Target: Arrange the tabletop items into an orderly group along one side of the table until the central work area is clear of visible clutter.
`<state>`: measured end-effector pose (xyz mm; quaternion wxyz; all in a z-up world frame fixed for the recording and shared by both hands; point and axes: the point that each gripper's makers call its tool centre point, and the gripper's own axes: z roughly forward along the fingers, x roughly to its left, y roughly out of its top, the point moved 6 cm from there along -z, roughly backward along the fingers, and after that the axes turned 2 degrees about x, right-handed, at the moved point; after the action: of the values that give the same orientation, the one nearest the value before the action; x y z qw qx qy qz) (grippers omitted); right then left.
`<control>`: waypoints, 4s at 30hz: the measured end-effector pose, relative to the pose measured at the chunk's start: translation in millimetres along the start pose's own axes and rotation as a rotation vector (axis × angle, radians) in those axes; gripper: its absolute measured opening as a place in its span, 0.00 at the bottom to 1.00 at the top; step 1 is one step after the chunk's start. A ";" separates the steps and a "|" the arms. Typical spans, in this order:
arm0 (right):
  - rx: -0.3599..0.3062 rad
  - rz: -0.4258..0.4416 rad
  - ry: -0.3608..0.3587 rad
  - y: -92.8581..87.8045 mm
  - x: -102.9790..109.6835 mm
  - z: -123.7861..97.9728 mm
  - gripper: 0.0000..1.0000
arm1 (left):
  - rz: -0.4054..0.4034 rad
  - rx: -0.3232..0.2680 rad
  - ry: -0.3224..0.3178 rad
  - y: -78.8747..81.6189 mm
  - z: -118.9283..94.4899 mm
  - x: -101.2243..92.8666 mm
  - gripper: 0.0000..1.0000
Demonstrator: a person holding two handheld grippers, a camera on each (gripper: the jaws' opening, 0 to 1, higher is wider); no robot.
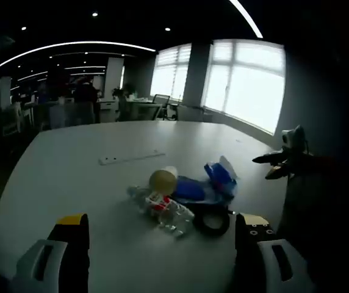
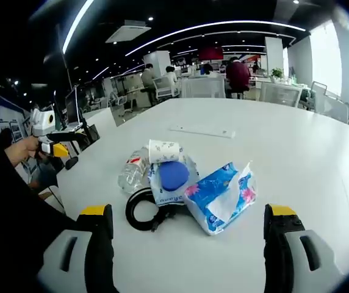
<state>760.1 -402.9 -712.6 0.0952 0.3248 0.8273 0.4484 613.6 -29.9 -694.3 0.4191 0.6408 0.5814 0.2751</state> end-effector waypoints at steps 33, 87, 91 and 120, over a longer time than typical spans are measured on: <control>0.009 0.002 -0.016 -5.5 -5.8 -3.9 1.00 | 0.025 -0.042 -0.004 5.6 -0.8 -0.2 0.96; 0.010 0.003 -0.018 -3.4 -6.3 -5.9 1.00 | 0.027 -0.027 -0.037 9.5 5.2 1.0 0.99; 0.009 0.002 -0.018 -2.9 -6.5 -5.7 1.00 | 0.034 -0.017 -0.044 12.3 7.7 0.9 0.99; 0.021 -0.002 -0.029 -4.0 -6.1 -5.8 1.00 | -0.019 0.057 -0.004 38.9 35.2 11.4 0.86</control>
<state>760.4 -412.1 -713.3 0.1041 0.3313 0.8307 0.4351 665.1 -25.4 -680.0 0.4042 0.6476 0.5943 0.2531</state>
